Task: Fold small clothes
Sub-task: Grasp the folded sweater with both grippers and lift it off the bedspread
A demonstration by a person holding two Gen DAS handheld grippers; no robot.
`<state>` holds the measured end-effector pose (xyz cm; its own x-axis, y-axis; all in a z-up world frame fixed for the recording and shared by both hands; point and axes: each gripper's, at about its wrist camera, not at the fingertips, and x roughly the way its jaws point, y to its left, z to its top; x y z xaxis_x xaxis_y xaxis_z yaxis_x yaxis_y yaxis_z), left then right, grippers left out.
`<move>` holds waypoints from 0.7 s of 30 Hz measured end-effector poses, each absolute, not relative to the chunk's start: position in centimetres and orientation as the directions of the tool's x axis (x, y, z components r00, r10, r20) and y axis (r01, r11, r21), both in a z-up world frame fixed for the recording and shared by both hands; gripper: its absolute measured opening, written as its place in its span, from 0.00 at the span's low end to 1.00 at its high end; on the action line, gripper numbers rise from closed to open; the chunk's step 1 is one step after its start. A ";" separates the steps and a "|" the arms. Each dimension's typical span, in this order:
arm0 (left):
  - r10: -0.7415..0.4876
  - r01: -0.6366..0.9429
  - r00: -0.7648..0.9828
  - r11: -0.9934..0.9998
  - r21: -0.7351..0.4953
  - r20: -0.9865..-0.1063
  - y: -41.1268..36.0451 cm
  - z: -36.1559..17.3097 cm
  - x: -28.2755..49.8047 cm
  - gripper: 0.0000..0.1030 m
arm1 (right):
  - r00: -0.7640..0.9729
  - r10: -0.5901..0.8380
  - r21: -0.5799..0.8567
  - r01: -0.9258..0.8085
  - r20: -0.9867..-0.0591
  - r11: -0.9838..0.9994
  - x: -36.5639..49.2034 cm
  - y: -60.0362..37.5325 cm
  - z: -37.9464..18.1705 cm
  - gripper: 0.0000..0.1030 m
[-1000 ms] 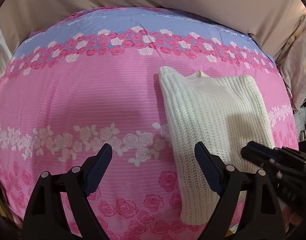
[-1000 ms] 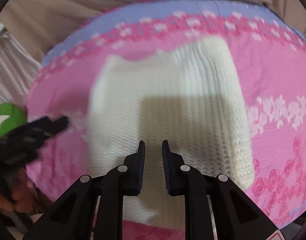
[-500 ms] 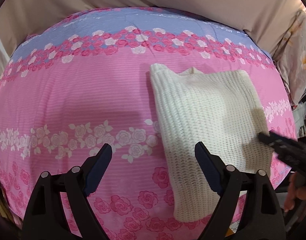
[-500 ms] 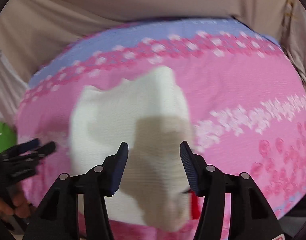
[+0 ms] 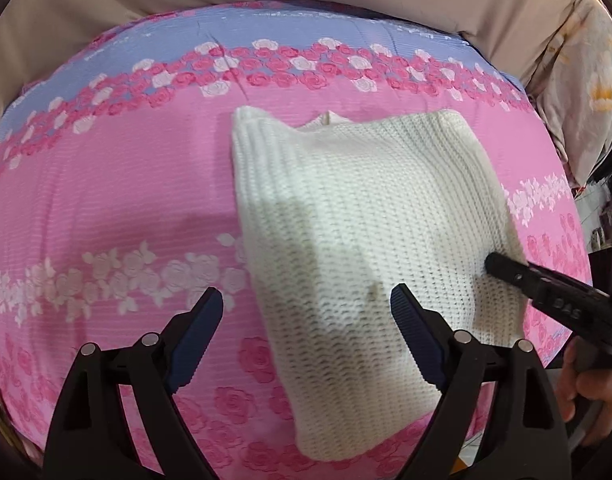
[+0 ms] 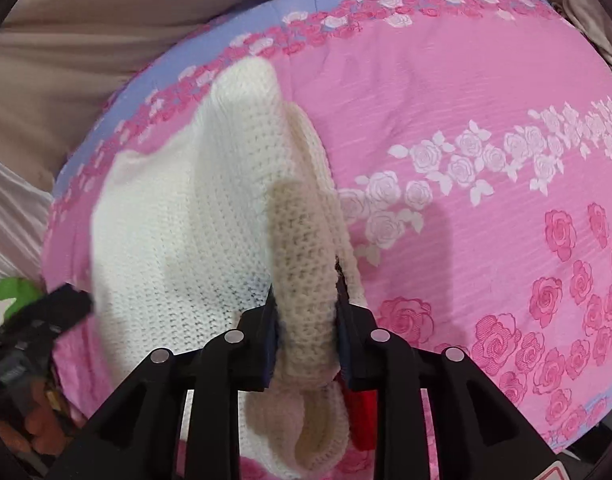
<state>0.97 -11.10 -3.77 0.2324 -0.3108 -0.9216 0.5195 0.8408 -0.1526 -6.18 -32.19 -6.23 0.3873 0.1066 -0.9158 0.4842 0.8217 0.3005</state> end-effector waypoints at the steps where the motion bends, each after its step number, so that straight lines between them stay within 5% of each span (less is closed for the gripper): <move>1: -0.310 0.512 0.228 0.844 -0.157 -0.923 -11.3 -4.0 1.0 0.81 | 0.391 0.096 0.293 0.481 -0.915 0.826 -6.1 -32.1 -5.8 0.28; 5: -0.312 0.465 0.197 0.864 -0.192 -0.930 -11.6 -5.1 1.5 0.81 | 0.397 0.070 0.267 0.467 -0.915 0.843 -5.8 -31.4 -4.8 0.51; 12: -0.365 0.377 0.136 0.879 -0.292 -0.921 -12.0 -7.9 2.7 0.90 | 0.387 0.182 0.366 0.482 -0.904 0.796 -4.8 -33.8 -8.1 0.69; 16: -0.438 0.352 0.102 0.856 -0.380 -0.893 -11.3 -8.9 3.3 0.82 | 0.409 0.298 0.481 0.483 -0.863 0.731 -4.5 -34.6 -9.9 0.75; 18: -0.452 0.371 0.092 0.842 -0.391 -0.887 -11.2 -8.7 3.4 0.70 | 0.417 0.342 0.523 0.475 -0.842 0.708 -4.2 -34.8 -10.6 0.70; 21: -0.491 0.368 0.082 0.824 -0.431 -0.867 -10.4 -6.9 3.5 0.44 | 0.442 0.398 0.584 0.457 -0.804 0.671 -3.9 -34.8 -10.6 0.45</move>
